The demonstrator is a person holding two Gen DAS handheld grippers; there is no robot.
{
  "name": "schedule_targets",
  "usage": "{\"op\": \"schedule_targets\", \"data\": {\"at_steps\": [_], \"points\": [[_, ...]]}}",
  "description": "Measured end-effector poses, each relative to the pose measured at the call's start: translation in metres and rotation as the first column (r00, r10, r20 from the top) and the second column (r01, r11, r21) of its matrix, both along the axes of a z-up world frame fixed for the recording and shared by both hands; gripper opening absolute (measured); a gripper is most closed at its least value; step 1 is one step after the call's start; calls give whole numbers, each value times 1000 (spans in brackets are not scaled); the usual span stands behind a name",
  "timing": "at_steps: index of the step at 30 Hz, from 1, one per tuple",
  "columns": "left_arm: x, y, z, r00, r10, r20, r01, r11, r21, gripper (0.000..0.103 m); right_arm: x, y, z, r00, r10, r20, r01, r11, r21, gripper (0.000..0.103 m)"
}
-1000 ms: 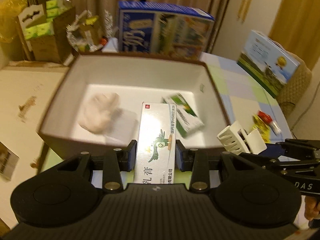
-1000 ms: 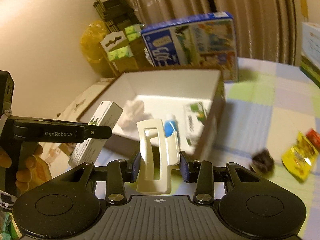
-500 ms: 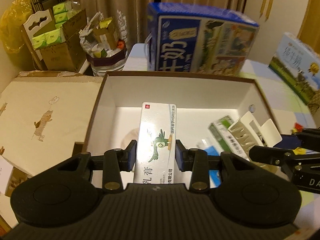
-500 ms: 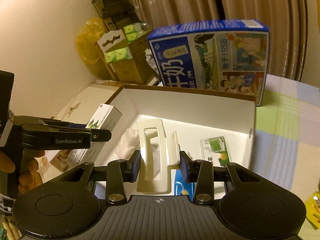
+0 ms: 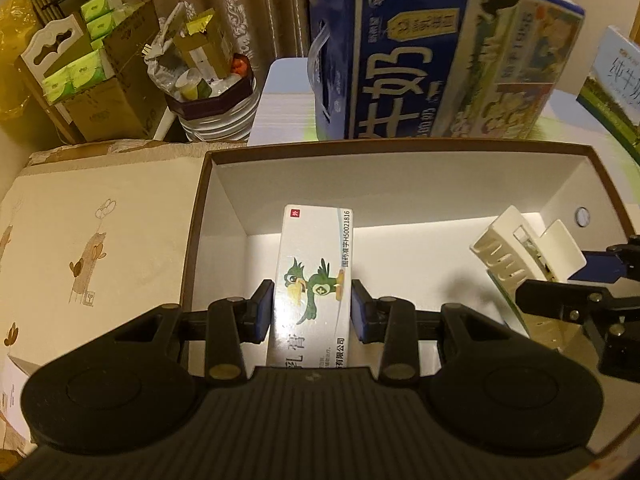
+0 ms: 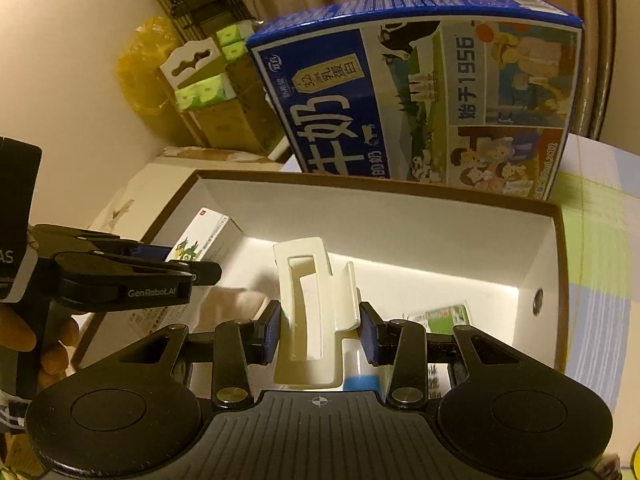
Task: Organize objects
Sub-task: 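Lower both items into the box and open both tools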
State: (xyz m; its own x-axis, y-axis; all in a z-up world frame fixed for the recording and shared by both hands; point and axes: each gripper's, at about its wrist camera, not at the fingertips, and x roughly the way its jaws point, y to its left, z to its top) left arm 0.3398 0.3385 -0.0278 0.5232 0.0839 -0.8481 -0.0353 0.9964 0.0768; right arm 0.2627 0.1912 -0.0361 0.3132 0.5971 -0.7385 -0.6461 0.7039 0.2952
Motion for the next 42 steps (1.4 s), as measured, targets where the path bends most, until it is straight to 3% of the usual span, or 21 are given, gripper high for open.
{"op": "schedule_targets", "data": {"at_steps": [10,18,25,28,30,42], "points": [[19,2,-11,999,-38,-4,38,999,0,34,17,13,-14,999,-20,-33,20,1000,-9,38],[21,3,-7,998,-55,11,55,998,-8,46,23,17,-20,999,-31,-43,31,999,-9,38],[16,4,-4,999,-44,11,44,999,-19,53,31,22,-24,995,-48,-84,52,997,50,38],[11,4,-1,999,-43,14,43,999,-29,56,31,22,-19,997,-45,-69,51,995,80,41],[7,4,1,999,-37,18,38,999,-34,62,29,20,-15,998,-42,-55,47,995,82,49],[-38,0,27,999,5,46,-1,996,-92,81,-4,-23,14,999,-49,-16,50,996,72,64]]}}
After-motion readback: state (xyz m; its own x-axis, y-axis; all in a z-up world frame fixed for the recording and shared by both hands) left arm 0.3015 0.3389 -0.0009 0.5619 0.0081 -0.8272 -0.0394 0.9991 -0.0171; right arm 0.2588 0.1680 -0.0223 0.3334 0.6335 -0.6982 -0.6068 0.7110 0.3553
